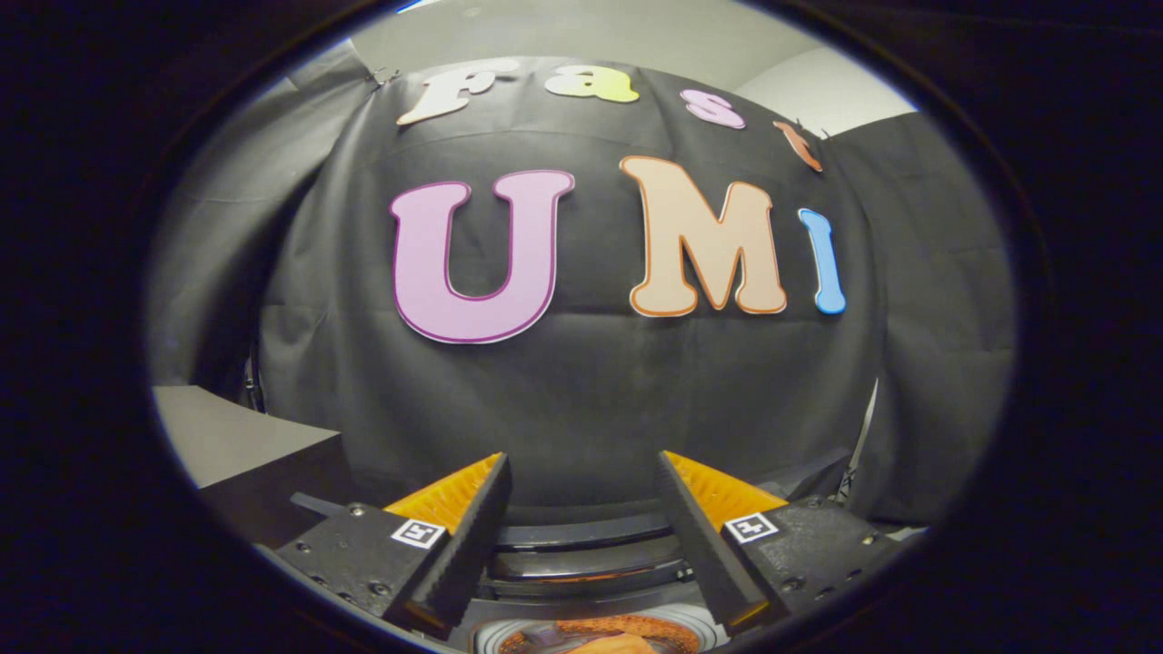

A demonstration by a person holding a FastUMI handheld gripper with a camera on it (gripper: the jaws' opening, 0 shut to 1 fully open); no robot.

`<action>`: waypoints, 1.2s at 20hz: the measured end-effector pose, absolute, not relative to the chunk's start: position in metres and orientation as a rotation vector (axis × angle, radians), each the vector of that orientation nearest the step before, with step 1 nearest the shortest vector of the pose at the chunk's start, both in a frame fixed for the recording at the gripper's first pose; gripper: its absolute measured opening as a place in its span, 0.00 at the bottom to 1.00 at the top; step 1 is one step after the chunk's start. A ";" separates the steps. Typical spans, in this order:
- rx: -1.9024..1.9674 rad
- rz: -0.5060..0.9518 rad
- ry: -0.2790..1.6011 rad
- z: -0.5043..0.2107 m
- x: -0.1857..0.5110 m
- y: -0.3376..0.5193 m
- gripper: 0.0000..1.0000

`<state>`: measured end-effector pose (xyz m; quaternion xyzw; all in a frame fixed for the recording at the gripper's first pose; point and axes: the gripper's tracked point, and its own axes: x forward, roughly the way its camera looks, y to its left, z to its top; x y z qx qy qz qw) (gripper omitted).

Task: Put the clothes into the washing machine and then close the washing machine lid.

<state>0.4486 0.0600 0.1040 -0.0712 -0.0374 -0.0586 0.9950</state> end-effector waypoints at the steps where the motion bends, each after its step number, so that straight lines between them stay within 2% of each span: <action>1: -0.143 -0.112 -0.078 0.104 0.449 0.061 0.96; 24: -0.137 -0.097 -0.127 0.099 0.425 0.057 0.98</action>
